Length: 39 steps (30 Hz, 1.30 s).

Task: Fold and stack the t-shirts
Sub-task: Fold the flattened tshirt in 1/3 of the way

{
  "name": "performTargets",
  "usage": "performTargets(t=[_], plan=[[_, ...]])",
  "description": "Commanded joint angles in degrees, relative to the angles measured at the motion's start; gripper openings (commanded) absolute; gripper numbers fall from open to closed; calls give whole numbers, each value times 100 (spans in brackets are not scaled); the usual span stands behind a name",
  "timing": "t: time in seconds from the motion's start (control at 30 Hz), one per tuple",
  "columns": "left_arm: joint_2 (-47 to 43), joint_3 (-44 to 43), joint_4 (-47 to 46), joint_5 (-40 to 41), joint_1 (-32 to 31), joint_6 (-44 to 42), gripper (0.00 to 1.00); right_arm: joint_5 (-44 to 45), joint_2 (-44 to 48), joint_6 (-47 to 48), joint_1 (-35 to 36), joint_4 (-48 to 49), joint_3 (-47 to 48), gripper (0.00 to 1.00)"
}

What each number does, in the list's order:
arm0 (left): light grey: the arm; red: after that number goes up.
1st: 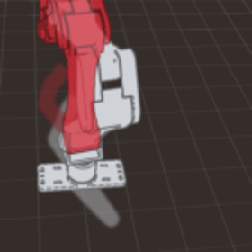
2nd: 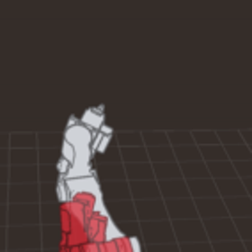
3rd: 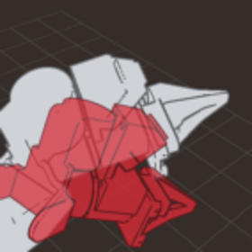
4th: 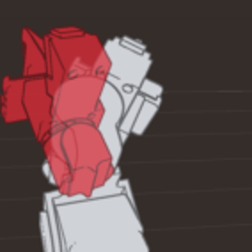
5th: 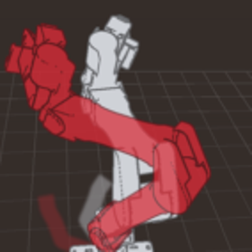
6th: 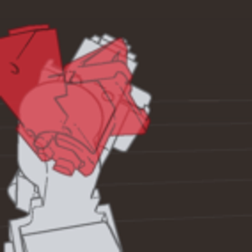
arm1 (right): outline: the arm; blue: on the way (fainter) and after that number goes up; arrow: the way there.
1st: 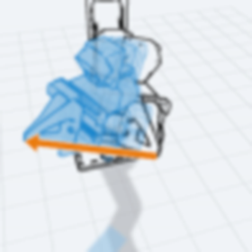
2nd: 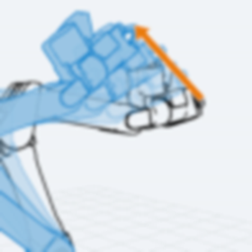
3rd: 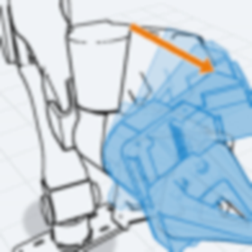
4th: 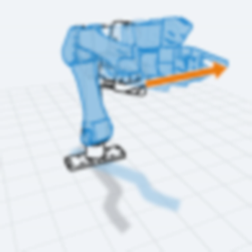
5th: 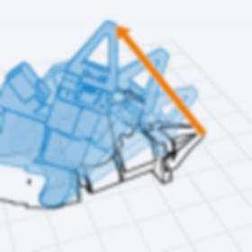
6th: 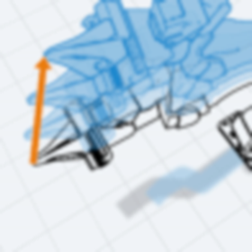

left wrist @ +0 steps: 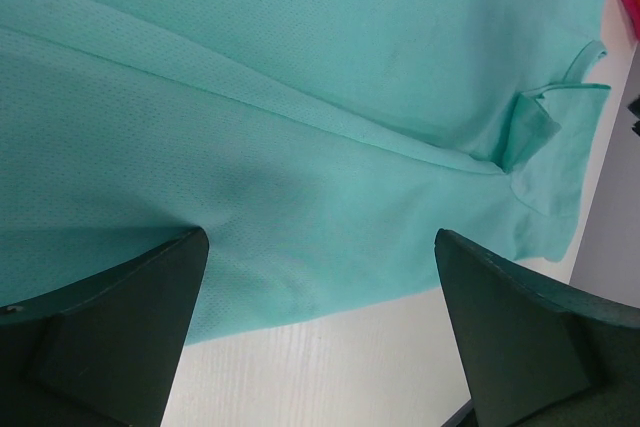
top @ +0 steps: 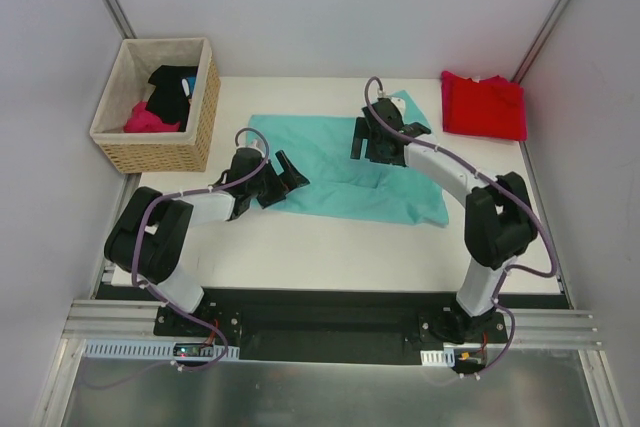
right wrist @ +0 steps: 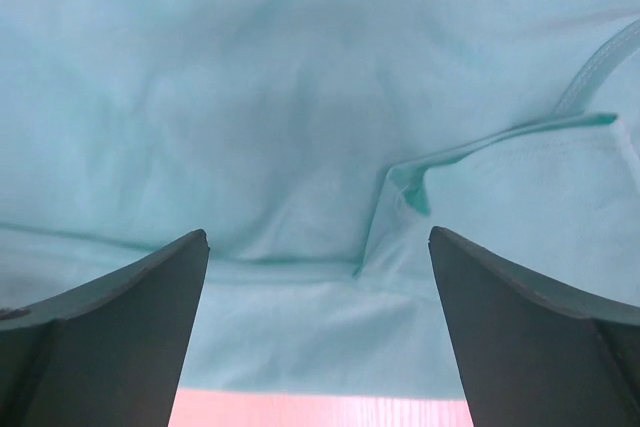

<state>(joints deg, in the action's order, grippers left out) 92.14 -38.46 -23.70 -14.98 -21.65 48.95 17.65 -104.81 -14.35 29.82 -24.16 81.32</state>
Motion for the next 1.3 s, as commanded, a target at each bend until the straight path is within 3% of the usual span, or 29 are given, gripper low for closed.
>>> performTargets(t=[0.0,0.4,0.53,0.67,0.87,1.27], plan=[[-126,225,490,-22,-6,-8,99,160,567,-68,190,-115,-291,97],[-432,452,516,-22,-50,106,99,178,-12,-77,226,-44,-354,97],[-1231,585,989,100,-129,72,99,344,547,20,226,-44,-748,97],[-1787,-290,2199,583,-120,-525,99,854,980,169,208,-492,-819,97],[-1253,-1023,2924,751,3,-852,99,836,1489,3,155,-712,-1416,97],[-21,-865,2959,927,20,-790,99,1109,1570,-217,15,-722,-2506,97]])
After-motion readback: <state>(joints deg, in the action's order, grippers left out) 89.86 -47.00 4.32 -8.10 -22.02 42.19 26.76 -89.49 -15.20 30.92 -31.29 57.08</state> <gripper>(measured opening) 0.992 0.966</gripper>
